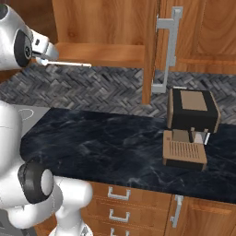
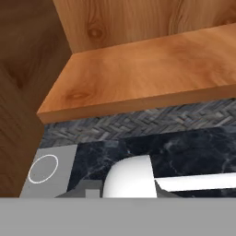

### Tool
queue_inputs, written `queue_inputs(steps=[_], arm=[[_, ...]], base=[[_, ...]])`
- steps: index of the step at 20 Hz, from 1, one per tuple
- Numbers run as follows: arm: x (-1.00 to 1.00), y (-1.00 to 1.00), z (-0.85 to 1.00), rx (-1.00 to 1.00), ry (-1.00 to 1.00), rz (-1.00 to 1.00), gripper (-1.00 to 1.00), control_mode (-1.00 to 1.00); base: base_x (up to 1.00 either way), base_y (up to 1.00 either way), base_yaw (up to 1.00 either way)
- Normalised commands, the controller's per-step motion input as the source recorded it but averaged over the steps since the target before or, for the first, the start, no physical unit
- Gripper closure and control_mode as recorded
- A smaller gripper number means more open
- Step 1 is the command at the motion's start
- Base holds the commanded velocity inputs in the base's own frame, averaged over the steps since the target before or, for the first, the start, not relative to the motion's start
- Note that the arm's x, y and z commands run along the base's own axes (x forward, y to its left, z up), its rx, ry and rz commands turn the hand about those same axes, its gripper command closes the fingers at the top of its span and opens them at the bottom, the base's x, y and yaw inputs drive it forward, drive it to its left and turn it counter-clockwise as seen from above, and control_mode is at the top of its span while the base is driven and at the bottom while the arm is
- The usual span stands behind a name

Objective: Open the cabinet and move the ladle to the pot. Then close the cabinet.

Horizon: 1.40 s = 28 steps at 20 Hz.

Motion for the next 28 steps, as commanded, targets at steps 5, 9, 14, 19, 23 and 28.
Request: queue_inputs(steps=[5,9,14,19,23,28], arm=[[-1.00,-0.22,0.00,0.00,-0.07,0.00,1.00,-1.00],[-1.00,-0.13,0.00,0.00,0.00,0.00,1.00,-1.00],[-0.72,-0.07,0.00,0.00,0.00,0.01,1.00,-1.00],[-0.69,-0.06,-0.06,0.00,0.00,0.02,1.00,-1.00],[-0.62,0.00,-0.25,0.00,0.00,0.04,1.00,-1.00],[-0.68,0.00,-0.20,0.00,0.00,0.06,1.00,-1.00]], base=[[0.00,0.00,0.00],[0.00,0.00,0.00],[0.00,0.00,0.00],[0.00,0.00,0.00],[0.00,0.00,0.00],[0.00,0.00,0.00]])
